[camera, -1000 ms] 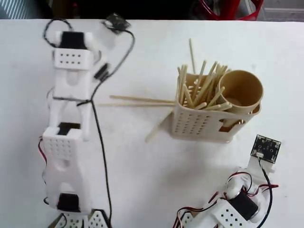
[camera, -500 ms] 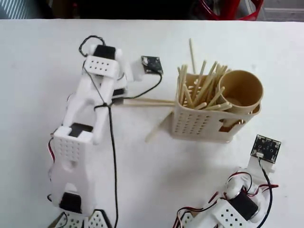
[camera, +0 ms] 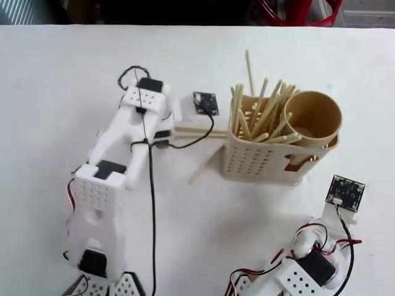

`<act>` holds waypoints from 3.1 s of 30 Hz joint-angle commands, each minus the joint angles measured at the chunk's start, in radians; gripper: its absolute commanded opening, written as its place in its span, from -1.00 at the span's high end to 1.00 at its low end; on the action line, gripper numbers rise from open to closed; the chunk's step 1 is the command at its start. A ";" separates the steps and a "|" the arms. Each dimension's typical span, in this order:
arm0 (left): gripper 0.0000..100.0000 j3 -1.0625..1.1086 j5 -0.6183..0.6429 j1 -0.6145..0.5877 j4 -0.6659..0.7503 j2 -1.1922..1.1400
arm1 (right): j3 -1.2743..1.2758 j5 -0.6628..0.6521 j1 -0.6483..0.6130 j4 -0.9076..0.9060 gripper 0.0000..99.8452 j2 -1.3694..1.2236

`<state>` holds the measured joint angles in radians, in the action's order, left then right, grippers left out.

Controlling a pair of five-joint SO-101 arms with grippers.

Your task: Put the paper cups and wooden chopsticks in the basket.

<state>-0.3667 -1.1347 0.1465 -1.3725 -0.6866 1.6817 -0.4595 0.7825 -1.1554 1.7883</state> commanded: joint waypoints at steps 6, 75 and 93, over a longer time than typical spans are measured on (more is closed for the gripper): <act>0.70 0.066 0.005 -0.002 0.172 0.065 | 0.009 -0.008 -0.007 0.015 0.85 0.007; 0.77 0.029 -0.041 0.013 0.353 -0.108 | 0.009 -0.008 -0.008 0.015 0.85 0.008; 0.96 -0.155 0.080 -0.154 0.018 -0.119 | 0.009 -0.008 -0.008 0.015 0.85 0.008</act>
<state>-0.4005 -1.1408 0.1082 -1.1792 -0.7848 1.6817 -0.4595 0.7825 -1.1554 1.7883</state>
